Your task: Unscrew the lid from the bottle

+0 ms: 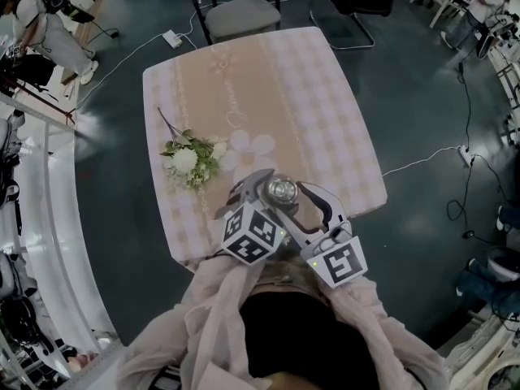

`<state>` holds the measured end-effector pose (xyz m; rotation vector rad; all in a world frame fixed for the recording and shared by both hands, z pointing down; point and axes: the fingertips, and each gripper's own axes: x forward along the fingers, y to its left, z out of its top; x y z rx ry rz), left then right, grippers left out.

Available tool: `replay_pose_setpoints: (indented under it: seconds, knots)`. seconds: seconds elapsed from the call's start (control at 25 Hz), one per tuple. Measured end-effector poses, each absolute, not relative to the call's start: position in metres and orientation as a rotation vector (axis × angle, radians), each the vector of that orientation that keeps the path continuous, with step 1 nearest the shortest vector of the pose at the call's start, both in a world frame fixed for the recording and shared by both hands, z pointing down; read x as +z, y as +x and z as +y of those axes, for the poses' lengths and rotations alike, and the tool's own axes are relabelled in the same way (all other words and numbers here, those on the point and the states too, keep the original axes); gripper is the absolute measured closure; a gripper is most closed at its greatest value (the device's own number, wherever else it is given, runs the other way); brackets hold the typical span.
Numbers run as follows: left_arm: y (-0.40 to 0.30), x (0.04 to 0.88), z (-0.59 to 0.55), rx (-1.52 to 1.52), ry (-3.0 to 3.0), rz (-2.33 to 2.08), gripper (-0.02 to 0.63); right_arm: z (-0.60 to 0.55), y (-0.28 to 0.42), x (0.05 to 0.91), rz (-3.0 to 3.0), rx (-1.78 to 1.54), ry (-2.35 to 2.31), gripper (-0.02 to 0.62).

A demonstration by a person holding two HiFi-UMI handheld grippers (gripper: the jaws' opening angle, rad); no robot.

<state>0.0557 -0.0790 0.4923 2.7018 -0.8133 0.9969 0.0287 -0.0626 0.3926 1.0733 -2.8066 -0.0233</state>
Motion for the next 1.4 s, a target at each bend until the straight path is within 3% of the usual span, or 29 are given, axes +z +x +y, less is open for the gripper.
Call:
replay_pose_setpoints:
  seconds: [0.48,1.4]
  knots:
    - [0.058,0.493,-0.074,0.979,2.725,-0.766,0.206,-0.058,0.028,0.392,-2.894,-0.063,0.836,0.36]
    - [0.074,0.486,-0.059,0.92,2.735,-0.613,0.206,-0.05,0.042,0.394,-2.897,-0.002,-0.148,0.357]
